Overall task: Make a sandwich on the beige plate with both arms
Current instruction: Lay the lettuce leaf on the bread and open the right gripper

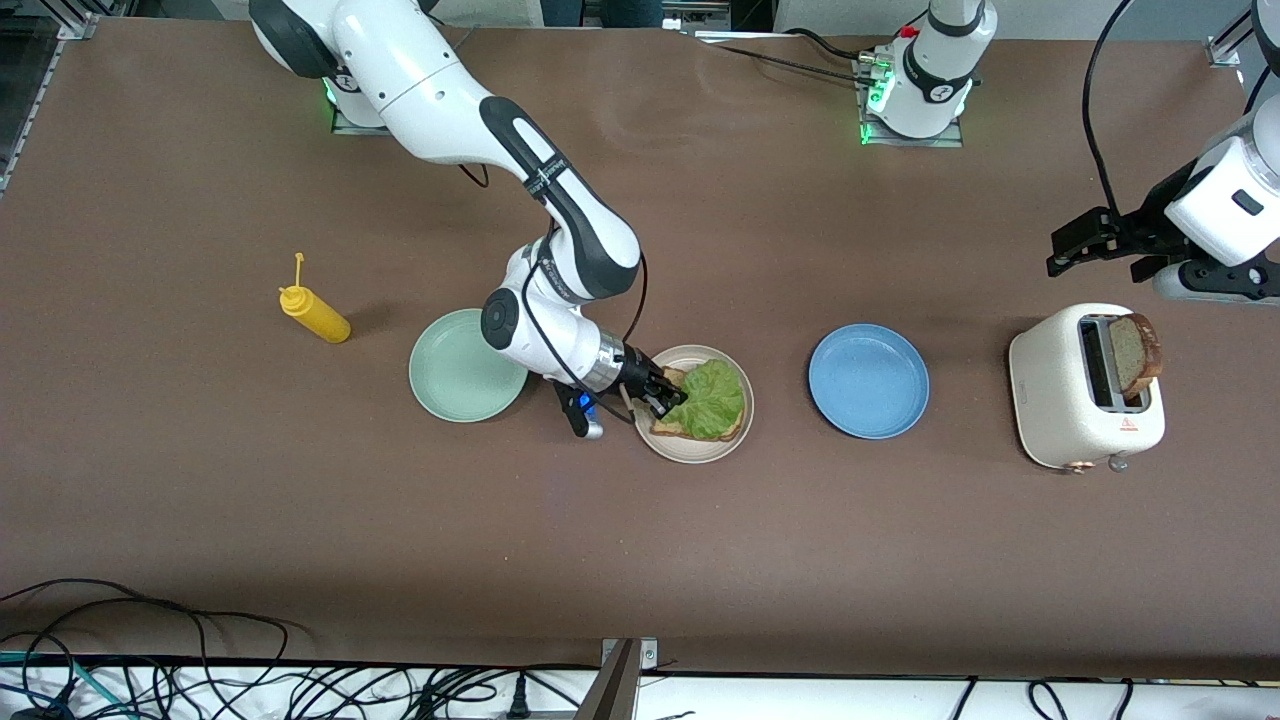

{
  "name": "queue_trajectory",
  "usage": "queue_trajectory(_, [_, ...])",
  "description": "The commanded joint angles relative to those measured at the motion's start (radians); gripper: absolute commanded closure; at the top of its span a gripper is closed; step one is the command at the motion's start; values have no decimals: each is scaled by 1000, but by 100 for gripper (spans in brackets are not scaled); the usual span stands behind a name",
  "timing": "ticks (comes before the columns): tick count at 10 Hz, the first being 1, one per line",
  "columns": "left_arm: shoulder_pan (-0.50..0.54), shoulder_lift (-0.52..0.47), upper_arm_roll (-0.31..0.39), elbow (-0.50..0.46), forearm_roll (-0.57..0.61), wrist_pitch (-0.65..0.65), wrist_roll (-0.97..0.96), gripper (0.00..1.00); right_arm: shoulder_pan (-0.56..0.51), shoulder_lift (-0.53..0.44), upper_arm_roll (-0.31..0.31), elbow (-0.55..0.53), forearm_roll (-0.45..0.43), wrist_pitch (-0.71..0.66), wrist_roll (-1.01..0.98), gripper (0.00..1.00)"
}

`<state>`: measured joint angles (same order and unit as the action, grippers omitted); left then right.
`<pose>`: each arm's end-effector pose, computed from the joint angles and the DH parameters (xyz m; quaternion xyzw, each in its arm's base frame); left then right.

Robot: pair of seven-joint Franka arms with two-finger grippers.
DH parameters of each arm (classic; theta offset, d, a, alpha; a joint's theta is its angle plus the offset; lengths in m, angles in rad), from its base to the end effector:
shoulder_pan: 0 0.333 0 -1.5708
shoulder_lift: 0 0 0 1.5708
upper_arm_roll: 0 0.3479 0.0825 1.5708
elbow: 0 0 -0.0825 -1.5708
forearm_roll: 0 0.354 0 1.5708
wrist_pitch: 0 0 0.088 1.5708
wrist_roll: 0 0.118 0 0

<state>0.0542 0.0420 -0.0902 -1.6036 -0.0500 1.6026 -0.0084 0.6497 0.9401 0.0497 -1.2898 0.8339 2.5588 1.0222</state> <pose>0.5385 -0.0241 0.6115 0.9993 -0.0125 -0.0220 0.0264 0.6083 0.4878 0.2348 -0.8319 0.4486 0.1256 0.3017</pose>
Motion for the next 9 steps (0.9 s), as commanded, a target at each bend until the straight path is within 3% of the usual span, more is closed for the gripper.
queue_trajectory(1, [-4, -4, 6, 8, -11, -13, -2, 0, 4, 25, -2, 40, 19, 8, -14, 59])
queue_trajectory(3, [-2, -4, 6, 8, -11, -13, -1, 0, -4, 19, -4, 56, 19, 1, -7, 33])
queue_trajectory(5, [-2, -4, 6, 8, -13, -13, -2, 0, -10, 17, -5, 89, 24, -14, 7, 17])
queue_trajectory(7, [-2, -4, 6, 8, -11, -13, -1, 0, -24, 14, -10, 122, 22, -66, 38, 14])
queue_trajectory(9, [-2, -4, 6, 8, -11, -13, -1, 0, -65, -32, -42, 156, 13, -246, 67, 12])
